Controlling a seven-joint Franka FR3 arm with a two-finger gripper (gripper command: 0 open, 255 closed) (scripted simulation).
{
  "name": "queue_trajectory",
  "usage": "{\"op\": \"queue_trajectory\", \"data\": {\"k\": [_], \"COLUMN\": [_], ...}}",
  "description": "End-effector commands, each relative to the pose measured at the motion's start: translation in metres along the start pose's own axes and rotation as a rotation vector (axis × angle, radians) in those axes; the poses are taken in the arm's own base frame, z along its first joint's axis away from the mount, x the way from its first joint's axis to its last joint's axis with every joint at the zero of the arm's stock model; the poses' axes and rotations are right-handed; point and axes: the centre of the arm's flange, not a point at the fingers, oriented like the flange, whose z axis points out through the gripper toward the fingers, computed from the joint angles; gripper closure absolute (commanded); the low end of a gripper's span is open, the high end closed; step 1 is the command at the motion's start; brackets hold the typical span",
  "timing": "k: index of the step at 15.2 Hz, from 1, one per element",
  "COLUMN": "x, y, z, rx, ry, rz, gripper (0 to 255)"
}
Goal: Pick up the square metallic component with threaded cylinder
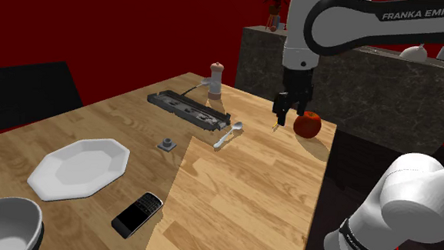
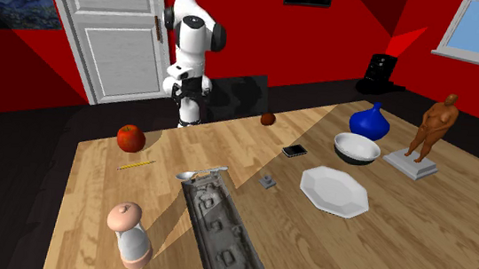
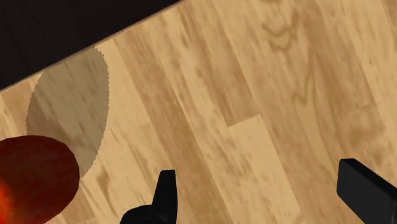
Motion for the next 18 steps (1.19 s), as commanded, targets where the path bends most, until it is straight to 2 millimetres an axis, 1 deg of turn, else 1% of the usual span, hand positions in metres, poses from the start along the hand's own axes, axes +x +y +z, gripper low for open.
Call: {"op": "queue_trajectory", "data": {"k": [1,9,18], "x": [0.015,0.072,0.134], "y": [-0.018,-0.093,-0.181], "z": [0.007,0.029,0.047], "rx": [0.008,0.035,0.066], "ry": [0.016,0.074,0.138], "rz": [-0.011,-0.053,-0.102], "gripper": [0,0,0]}}
